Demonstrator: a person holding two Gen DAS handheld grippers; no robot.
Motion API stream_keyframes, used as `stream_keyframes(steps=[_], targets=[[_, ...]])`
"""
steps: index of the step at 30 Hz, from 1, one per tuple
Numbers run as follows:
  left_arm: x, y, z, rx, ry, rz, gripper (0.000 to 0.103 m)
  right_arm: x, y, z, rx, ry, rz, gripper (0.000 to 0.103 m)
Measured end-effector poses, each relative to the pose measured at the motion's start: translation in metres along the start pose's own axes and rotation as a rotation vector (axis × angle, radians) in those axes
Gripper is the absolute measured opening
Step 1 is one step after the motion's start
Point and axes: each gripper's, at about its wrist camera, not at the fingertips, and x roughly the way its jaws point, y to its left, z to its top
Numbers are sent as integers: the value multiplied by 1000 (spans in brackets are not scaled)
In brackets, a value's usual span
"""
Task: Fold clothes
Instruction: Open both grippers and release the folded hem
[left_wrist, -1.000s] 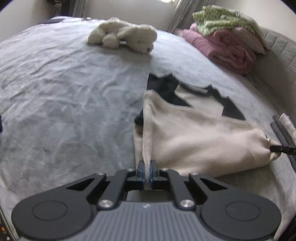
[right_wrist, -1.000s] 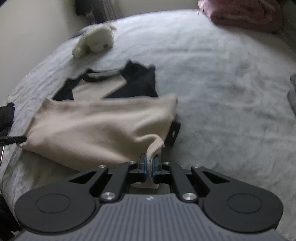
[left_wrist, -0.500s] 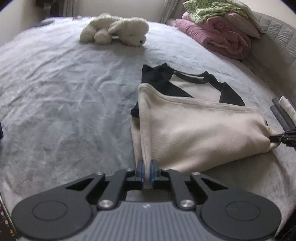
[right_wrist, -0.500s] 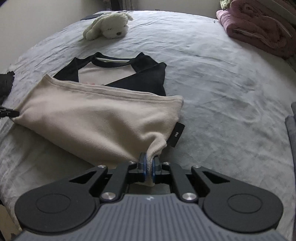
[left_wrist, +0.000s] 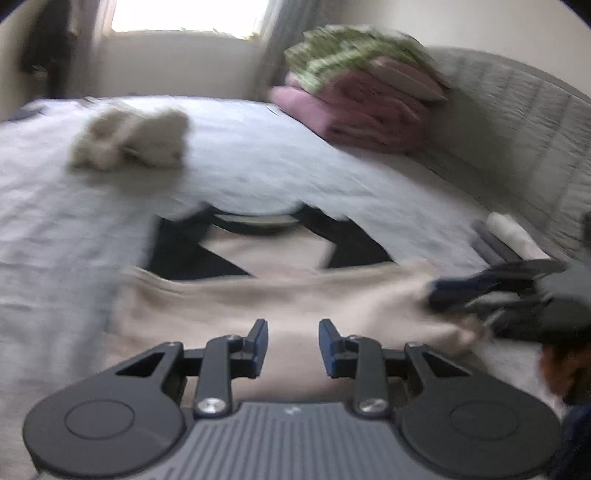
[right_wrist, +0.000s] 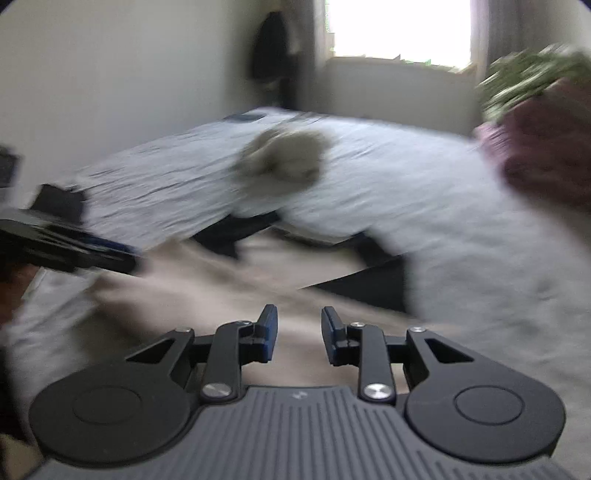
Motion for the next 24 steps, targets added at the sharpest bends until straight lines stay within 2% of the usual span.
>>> stream_keyframes(steps=[3,7,10,13,15,18,21,23,24], targets=[[24,-6,-11,16,59,37,30,29,24,-8,-83,61,34,30],[40,-15,-29,122,82,107,26,56,26,-17,-79,144,40,29],[37,-11,-25,91,89,97,26,64,24,-17,-70,183,39,26],[30,-6,-15,38,56,76,25,58,22,-14,-50,159,45,26],[26,-9,-11,53,10,77,27,53,21,-11,-26,123,50,26],[34,-8,-13,43,30,83,27,52,18,-2,16,56,60,28],[43,-2,-18,16,68,87,26,68,27,-8,-14,109,54,29],[41,1,-19,6,70,89,23,72,34,-14,-70,106,32,29],[39,4,-19,0,69,90,18,71,35,-14,-78,107,32,29]])
